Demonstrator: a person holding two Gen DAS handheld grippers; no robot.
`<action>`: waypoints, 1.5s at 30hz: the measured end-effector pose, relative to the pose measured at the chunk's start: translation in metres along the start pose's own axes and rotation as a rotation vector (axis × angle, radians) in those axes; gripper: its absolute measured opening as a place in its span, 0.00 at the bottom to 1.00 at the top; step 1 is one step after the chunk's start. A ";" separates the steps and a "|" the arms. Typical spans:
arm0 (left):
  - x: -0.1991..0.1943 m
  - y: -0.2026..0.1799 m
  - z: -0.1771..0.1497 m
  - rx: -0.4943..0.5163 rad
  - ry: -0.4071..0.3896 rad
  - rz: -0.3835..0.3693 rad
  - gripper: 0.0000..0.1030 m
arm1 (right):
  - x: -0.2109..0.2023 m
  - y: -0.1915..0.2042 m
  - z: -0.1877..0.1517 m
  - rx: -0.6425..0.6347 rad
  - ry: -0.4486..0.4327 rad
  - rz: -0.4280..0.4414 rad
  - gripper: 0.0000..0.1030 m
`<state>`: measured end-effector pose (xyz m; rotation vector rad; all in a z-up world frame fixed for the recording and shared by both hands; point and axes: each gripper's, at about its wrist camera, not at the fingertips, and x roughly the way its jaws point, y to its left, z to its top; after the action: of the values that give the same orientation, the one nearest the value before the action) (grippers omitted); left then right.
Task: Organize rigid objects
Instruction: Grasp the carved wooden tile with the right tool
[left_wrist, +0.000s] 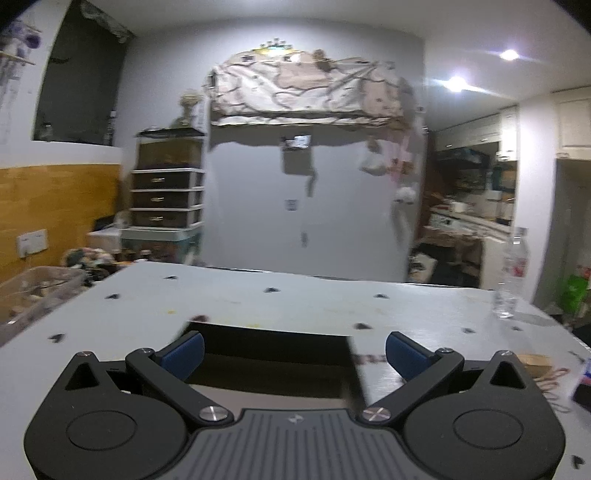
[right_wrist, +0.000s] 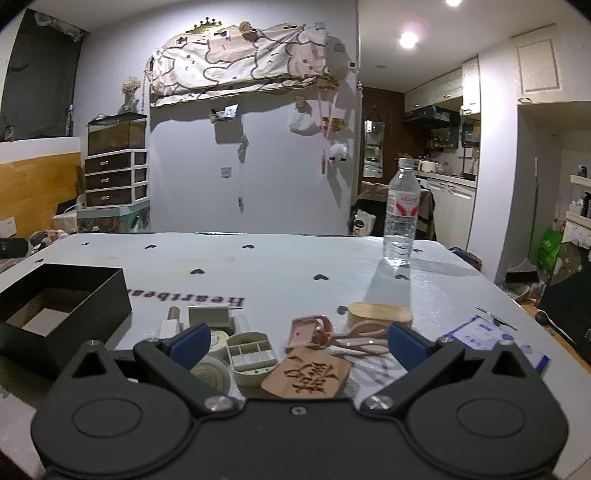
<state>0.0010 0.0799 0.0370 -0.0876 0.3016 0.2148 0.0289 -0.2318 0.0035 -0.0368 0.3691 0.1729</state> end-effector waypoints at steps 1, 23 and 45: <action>0.001 0.007 0.002 -0.003 0.002 0.011 1.00 | 0.001 0.002 0.000 -0.002 0.004 0.003 1.00; 0.036 0.111 -0.009 -0.102 0.196 0.269 0.55 | 0.089 0.009 -0.024 0.101 0.321 -0.068 0.80; 0.060 0.105 -0.019 -0.092 0.278 0.208 0.12 | 0.088 -0.009 -0.025 0.162 0.376 -0.131 0.71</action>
<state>0.0281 0.1920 -0.0050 -0.1780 0.5787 0.4246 0.1026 -0.2279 -0.0513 0.0678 0.7527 0.0040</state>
